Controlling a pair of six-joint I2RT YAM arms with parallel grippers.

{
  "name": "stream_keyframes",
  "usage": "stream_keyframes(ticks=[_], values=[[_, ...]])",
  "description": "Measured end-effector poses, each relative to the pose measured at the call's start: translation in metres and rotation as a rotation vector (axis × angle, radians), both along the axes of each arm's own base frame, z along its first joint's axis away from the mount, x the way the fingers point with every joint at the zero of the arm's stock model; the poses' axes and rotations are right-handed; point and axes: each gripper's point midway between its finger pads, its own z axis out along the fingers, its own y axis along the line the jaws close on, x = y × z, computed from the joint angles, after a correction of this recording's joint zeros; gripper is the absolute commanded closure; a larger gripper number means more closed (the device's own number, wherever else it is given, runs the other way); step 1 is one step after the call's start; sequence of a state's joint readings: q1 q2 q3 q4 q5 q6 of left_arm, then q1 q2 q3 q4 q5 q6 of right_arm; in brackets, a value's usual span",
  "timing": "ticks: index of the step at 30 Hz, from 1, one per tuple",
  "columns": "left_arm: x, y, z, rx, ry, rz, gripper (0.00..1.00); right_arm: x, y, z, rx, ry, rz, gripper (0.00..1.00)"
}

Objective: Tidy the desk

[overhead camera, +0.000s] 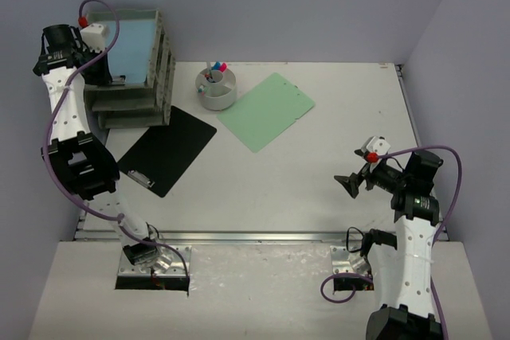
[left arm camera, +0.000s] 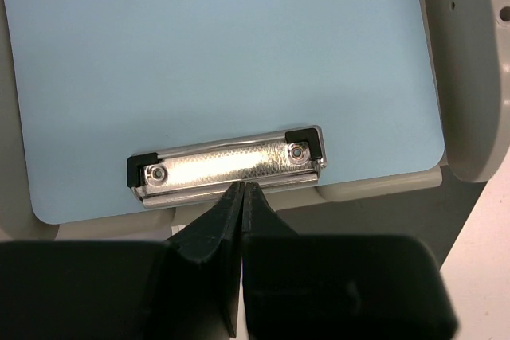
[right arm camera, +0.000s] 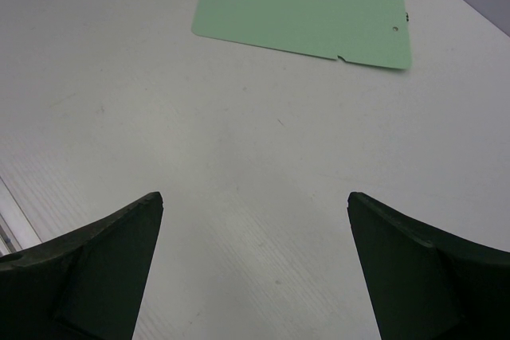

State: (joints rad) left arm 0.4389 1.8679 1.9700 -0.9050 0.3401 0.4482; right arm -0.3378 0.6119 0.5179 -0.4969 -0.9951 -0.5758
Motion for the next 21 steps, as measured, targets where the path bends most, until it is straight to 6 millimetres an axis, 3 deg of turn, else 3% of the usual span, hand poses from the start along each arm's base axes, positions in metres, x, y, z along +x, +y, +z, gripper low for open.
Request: stream_keyframes(ticks=[4, 13, 17, 21], values=[[0.01, 0.001, -0.004, 0.014, 0.003, 0.007, 1.0, 0.0, 0.0, -0.001, 0.001, 0.004, 0.0, 0.01], [0.031, 0.005, -0.005, -0.002, -0.04, 0.036, 0.86, 0.0, 0.0, -0.001, 0.001, 0.006, -0.001, 0.01], [0.029, -0.004, 0.013, -0.052, -0.107, 0.077, 0.78, 0.0, 0.0, -0.001, 0.001, 0.004, -0.002, 0.01], [0.002, -0.026, 0.052, -0.093, -0.218, 0.13, 0.68, 0.002, -0.002, -0.001, -0.006, -0.009, -0.011, 0.01]])
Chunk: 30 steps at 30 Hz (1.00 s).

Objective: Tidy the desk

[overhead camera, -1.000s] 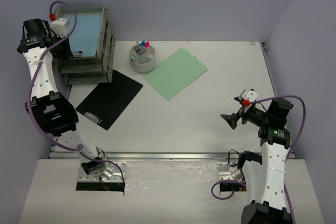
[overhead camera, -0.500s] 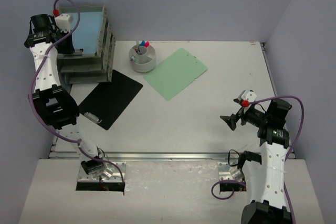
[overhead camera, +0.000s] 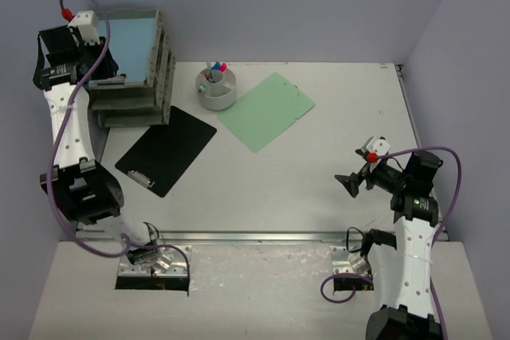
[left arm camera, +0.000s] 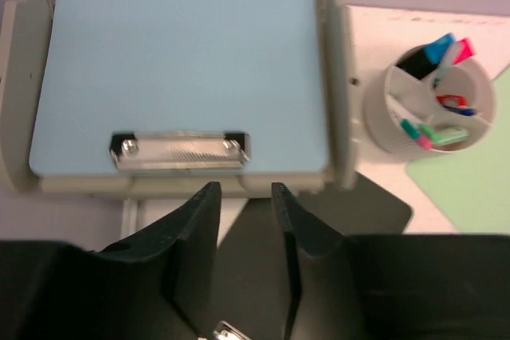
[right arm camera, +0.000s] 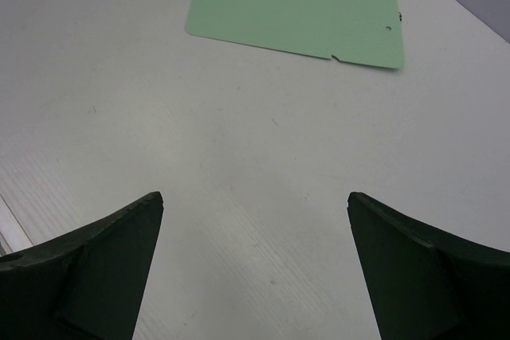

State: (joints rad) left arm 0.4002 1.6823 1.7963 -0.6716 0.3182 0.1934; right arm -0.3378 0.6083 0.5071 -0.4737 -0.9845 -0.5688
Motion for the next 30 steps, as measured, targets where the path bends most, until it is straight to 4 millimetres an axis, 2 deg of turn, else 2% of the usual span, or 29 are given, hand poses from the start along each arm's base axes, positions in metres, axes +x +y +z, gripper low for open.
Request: stream_keyframes(ticks=[4, 6, 7, 8, 10, 15, 18, 20, 26, 30], values=[[-0.05, -0.029, 0.043, -0.045, -0.12, 0.05, 0.66, 0.002, -0.002, -0.001, -0.003, -0.003, -0.02, 0.01], [-0.068, -0.038, 0.059, -0.069, -0.169, 0.074, 0.66, 0.003, -0.003, 0.0, 0.003, 0.001, -0.032, 0.01], [-0.076, -0.042, 0.059, -0.095, -0.184, 0.09, 0.66, 0.003, -0.004, 0.0, 0.012, 0.008, -0.038, 0.01], [-0.085, -0.046, 0.051, -0.125, -0.171, 0.11, 0.66, 0.003, -0.004, 0.0, 0.021, 0.016, -0.045, 0.01], [-0.102, -0.054, 0.019, -0.195, -0.102, 0.155, 0.66, 0.004, -0.004, 0.001, 0.045, 0.033, -0.062, 0.01], [-0.148, -0.07, -0.105, -0.372, 0.221, 0.297, 0.62, 0.007, -0.006, -0.003, 0.106, 0.104, -0.117, 0.01], [-0.178, -0.08, -0.158, -0.431, 0.384, 0.373, 0.59, 0.007, -0.007, -0.009, 0.137, 0.165, -0.144, 0.01], [-0.191, -0.083, -0.175, -0.452, 0.441, 0.416, 0.56, 0.008, -0.009, -0.012, 0.15, 0.202, -0.166, 0.01], [-0.194, -0.076, -0.181, -0.46, 0.399, 0.512, 0.52, 0.011, -0.017, -0.014, 0.15, 0.228, -0.23, 0.01], [-0.199, -0.07, -0.196, -0.459, 0.397, 0.581, 0.5, 0.013, -0.021, -0.012, 0.14, 0.221, -0.258, 0.01]])
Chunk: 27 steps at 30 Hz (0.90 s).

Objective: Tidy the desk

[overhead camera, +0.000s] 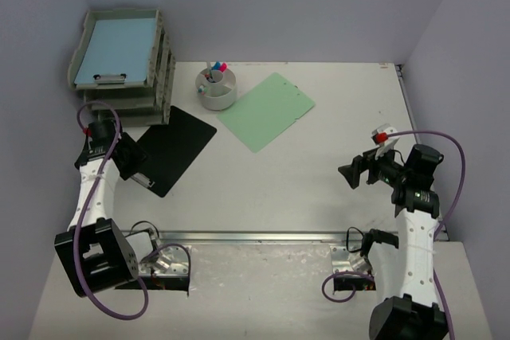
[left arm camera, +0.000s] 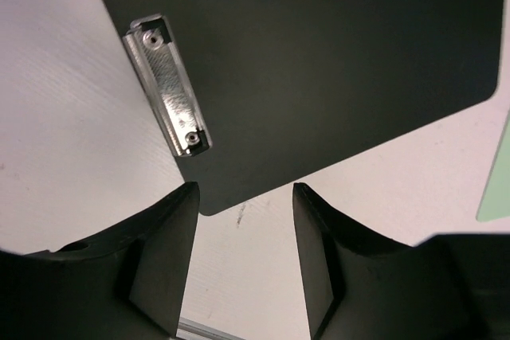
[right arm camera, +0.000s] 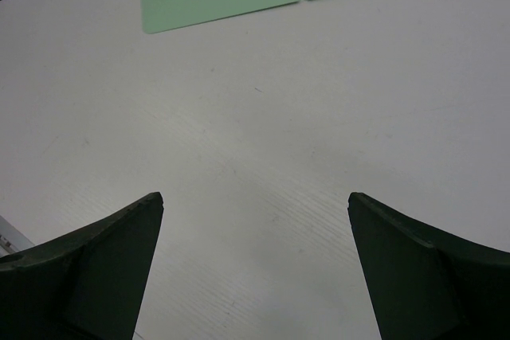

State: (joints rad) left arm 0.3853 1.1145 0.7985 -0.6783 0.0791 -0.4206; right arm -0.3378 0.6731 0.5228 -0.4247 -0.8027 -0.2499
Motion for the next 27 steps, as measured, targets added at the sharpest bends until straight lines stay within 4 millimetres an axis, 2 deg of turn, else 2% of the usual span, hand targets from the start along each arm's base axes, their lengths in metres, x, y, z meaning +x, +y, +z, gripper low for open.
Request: stream_keyframes(ticks=[5, 9, 14, 20, 22, 27], values=[[-0.01, 0.003, -0.026, -0.029, 0.079, 0.086, 0.48, 0.005, -0.005, 0.002, 0.012, 0.017, -0.039, 0.01], [-0.01, 0.004, -0.04, -0.07, 0.128, 0.138, 0.47, 0.019, -0.012, 0.007, 0.026, 0.029, -0.071, 0.01], [-0.007, 0.004, -0.06, -0.11, 0.183, 0.163, 0.46, 0.031, -0.018, -0.008, 0.053, 0.095, -0.098, 0.01], [-0.012, 0.012, -0.073, -0.097, 0.221, 0.193, 0.46, 0.039, -0.019, -0.017, 0.075, 0.158, -0.106, 0.01], [-0.016, 0.014, -0.081, -0.097, 0.255, 0.21, 0.46, 0.043, -0.019, -0.014, 0.074, 0.176, -0.106, 0.01], [-0.023, 0.024, -0.1, -0.117, 0.345, 0.257, 0.44, 0.054, -0.021, 0.012, 0.064, 0.187, -0.102, 0.01]])
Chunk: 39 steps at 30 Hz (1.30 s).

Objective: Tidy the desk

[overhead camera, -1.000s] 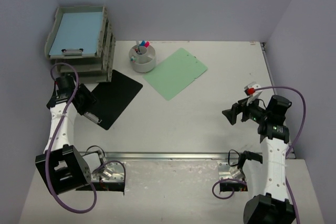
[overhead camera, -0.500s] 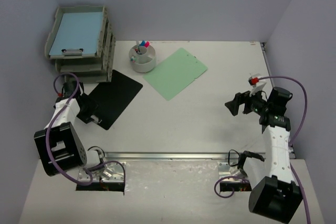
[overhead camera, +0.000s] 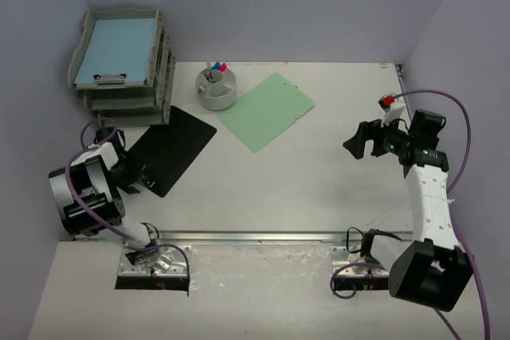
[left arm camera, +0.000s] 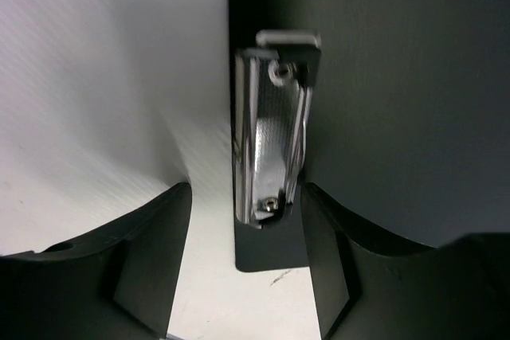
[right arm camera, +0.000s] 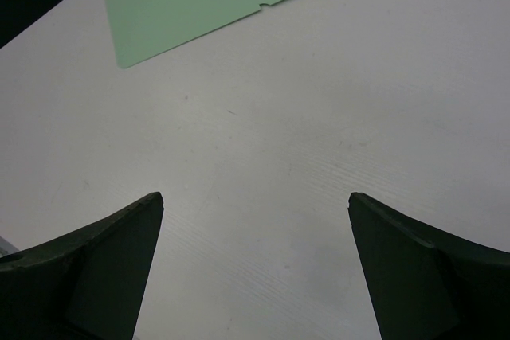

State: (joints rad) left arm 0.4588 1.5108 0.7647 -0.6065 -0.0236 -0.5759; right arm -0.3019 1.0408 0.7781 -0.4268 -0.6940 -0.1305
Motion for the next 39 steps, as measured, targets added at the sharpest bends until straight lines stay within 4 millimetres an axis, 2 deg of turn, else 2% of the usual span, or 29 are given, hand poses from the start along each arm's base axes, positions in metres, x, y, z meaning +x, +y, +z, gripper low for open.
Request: stream_keyframes(ticks=[3, 6, 10, 17, 24, 33, 39], values=[[0.008, 0.018, 0.0, 0.002, -0.004, 0.051, 0.44, 0.008, -0.004, 0.017, -0.018, -0.011, -0.013, 0.01], [0.018, 0.038, 0.003, 0.023, -0.033, 0.093, 0.46, 0.012, -0.008, 0.024, -0.031, -0.003, -0.029, 0.01], [0.02, 0.046, 0.003, 0.031, -0.046, 0.118, 0.48, 0.017, -0.012, 0.026, -0.041, 0.031, -0.043, 0.01], [0.021, 0.043, 0.002, 0.009, -0.048, 0.113, 0.47, 0.034, -0.018, 0.033, -0.064, 0.055, -0.059, 0.01], [0.025, 0.032, 0.004, -0.03, -0.06, 0.091, 0.48, 0.045, -0.013, 0.031, -0.082, 0.07, -0.045, 0.01], [0.027, 0.017, 0.0, -0.029, -0.043, 0.018, 0.57, 0.052, -0.005, 0.027, -0.093, 0.088, -0.022, 0.01], [0.021, 0.018, -0.003, 0.0, -0.01, -0.005, 0.72, 0.062, -0.002, 0.032, -0.099, 0.079, -0.012, 0.01]])
